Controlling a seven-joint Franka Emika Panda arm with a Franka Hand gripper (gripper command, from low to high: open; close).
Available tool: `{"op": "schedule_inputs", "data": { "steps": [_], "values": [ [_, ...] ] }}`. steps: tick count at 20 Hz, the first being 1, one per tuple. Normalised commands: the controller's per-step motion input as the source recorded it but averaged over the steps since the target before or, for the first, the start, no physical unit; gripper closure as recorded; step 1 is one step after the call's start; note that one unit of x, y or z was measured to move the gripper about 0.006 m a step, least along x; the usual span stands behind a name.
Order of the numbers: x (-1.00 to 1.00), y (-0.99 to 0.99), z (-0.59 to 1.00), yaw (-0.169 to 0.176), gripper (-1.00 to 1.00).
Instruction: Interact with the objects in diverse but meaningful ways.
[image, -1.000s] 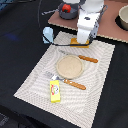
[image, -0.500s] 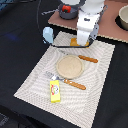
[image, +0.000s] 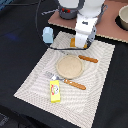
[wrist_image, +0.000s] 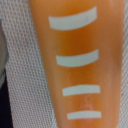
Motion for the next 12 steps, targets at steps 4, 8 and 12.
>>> {"op": "schedule_inputs", "data": {
  "steps": [4,8,12],
  "values": [
    [-0.32,0.06,-0.19,0.047,1.0],
    [-0.06,0.01,0.0,0.012,1.0],
    [-0.05,-0.05,0.02,0.0,1.0]
  ]
}}
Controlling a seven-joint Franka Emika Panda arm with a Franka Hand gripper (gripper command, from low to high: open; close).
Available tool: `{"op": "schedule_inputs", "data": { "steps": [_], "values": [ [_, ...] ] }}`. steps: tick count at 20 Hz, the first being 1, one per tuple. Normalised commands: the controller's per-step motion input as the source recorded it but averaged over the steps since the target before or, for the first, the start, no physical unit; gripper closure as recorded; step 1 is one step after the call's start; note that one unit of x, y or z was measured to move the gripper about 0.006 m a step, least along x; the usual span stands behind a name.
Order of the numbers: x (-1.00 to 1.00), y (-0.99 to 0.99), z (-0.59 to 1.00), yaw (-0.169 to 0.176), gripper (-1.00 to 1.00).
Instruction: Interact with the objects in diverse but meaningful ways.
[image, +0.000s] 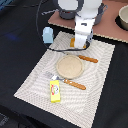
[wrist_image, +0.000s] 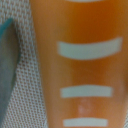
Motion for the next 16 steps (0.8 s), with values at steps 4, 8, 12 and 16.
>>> {"op": "schedule_inputs", "data": {
  "steps": [4,8,12,16],
  "values": [
    [-0.04,-0.16,0.19,0.0,1.0],
    [-0.15,-0.67,0.58,-0.033,1.0],
    [-0.24,-0.64,0.56,-0.034,1.0],
    [-0.25,-0.57,0.42,-0.016,1.0]
  ]
}}
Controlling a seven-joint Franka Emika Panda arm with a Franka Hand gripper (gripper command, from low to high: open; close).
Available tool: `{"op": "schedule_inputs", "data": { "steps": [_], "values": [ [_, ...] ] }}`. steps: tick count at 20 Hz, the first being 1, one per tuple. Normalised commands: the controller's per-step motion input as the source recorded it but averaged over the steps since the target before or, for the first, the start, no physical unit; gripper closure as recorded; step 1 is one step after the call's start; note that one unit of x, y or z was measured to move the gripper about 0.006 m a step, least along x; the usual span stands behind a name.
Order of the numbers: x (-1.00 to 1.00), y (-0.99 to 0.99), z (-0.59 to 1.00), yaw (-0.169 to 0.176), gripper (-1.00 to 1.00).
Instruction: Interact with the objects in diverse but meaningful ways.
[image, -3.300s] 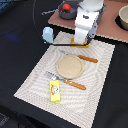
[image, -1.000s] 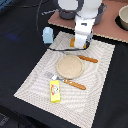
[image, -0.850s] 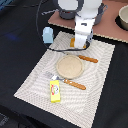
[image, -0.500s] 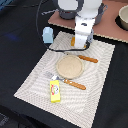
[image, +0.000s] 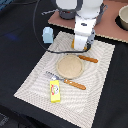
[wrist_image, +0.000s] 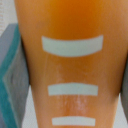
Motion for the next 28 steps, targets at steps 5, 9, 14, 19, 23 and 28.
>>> {"op": "schedule_inputs", "data": {
  "steps": [5,9,14,19,23,28],
  "values": [
    [-0.32,-0.48,0.39,-0.018,1.0],
    [-0.48,-0.32,0.17,-0.028,1.0],
    [-0.62,-0.29,0.02,-0.033,1.0],
    [-0.75,-0.26,0.06,-0.064,1.0],
    [-0.57,-0.34,-0.15,-0.06,1.0],
    [-0.5,-0.27,-0.1,-0.026,1.0]
  ]
}}
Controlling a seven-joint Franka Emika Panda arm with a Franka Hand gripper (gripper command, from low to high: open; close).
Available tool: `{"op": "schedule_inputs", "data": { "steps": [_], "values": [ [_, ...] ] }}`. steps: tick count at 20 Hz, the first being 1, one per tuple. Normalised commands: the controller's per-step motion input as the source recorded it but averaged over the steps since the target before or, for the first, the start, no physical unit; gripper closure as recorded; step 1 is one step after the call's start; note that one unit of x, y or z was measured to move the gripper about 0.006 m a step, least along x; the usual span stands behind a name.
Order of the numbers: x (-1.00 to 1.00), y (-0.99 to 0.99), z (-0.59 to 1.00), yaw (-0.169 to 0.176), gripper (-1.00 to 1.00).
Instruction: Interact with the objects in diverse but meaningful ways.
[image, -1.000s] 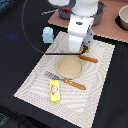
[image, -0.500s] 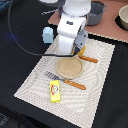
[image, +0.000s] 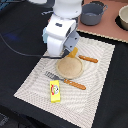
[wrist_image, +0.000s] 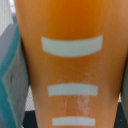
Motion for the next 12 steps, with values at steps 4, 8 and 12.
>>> {"op": "schedule_inputs", "data": {
  "steps": [4,8,12],
  "values": [
    [-0.61,-0.21,-0.07,-0.014,1.0],
    [-0.67,-0.14,-0.03,-0.014,1.0],
    [-0.63,-0.04,0.0,-0.011,1.0]
  ]
}}
